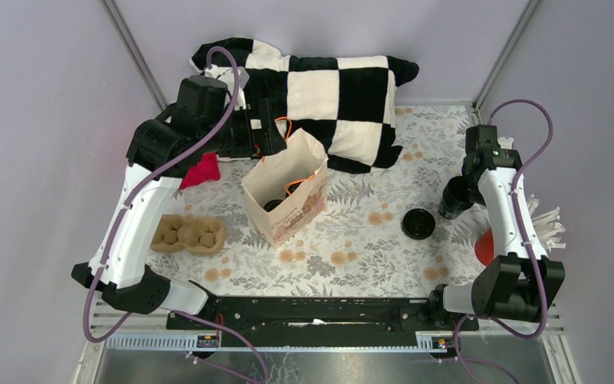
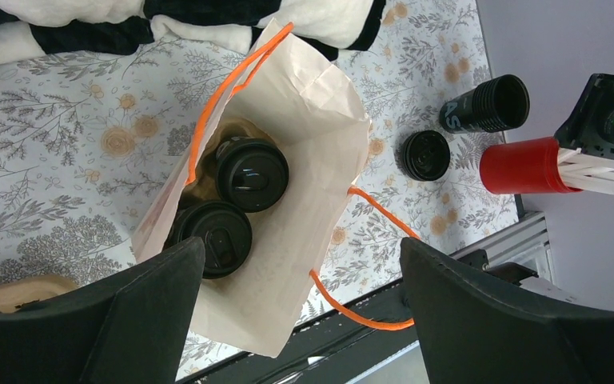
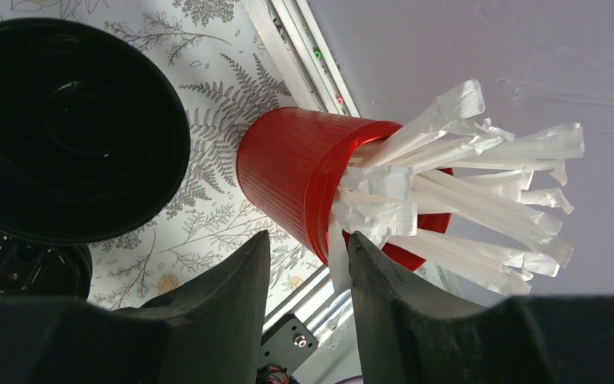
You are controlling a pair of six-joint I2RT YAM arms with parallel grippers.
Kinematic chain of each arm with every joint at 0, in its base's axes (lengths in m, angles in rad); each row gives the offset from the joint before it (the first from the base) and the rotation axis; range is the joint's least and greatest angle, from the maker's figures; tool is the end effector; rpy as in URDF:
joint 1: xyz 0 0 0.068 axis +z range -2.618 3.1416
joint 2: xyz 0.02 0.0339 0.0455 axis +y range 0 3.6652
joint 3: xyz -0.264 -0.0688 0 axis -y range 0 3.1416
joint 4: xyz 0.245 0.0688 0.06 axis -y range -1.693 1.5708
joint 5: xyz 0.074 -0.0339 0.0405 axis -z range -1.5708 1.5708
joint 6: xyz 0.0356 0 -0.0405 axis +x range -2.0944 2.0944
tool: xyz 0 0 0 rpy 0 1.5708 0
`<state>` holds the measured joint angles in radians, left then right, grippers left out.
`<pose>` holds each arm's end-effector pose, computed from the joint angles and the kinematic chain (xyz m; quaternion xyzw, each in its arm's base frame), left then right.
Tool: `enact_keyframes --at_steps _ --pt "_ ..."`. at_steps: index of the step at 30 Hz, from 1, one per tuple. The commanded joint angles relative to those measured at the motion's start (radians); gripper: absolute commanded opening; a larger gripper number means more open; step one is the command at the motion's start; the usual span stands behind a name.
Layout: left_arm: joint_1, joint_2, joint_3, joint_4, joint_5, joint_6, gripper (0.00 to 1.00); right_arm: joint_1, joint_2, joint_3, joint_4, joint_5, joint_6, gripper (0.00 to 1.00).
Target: Pack the takeout coffee
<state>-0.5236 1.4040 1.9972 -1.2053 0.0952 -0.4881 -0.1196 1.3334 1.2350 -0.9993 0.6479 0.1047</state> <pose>0.2021 -0.1206 0.4977 0.0377 0.8858 -0.2602 0.3825 0.2499 -0.0517 0.3146 0.1773 0.9074 -0.3111 0.2198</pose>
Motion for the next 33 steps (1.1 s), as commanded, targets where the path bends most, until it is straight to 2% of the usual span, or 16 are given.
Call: enact_keyframes --at_steps 1,10,23,25,27,28,29,31,33 --pt "-0.003 0.0 0.037 0.02 0.011 -0.001 0.95 0.003 0.017 0.015 0.035 0.056 -0.011 0.48" --pt "-0.003 -0.014 0.018 0.02 0.005 0.013 0.95 0.003 -0.001 0.069 -0.022 0.084 -0.002 0.15" --pt "-0.001 -0.042 -0.047 0.055 0.025 0.019 0.95 0.004 -0.124 0.338 -0.305 -0.068 0.066 0.0" --pt "-0.001 -0.055 -0.067 0.066 0.025 0.015 0.95 0.004 -0.125 0.41 -0.346 -0.081 0.071 0.0" --pt "-0.001 -0.063 -0.087 0.074 0.031 0.012 0.95 0.004 -0.14 0.411 -0.338 -0.095 0.062 0.0" --pt "-0.001 -0.068 -0.094 0.078 0.031 0.01 0.95 0.003 -0.148 0.388 -0.318 -0.092 0.053 0.01" --pt "-0.001 -0.072 -0.102 0.08 0.034 0.01 0.95 0.003 -0.151 0.324 -0.3 -0.067 0.047 0.09" --pt "-0.001 -0.072 -0.098 0.077 0.039 0.017 0.95 0.003 -0.143 0.235 -0.261 -0.022 0.057 0.38" --pt "0.0 -0.058 -0.07 0.061 0.04 0.029 0.95 0.003 -0.142 0.158 -0.206 0.005 0.064 0.51"
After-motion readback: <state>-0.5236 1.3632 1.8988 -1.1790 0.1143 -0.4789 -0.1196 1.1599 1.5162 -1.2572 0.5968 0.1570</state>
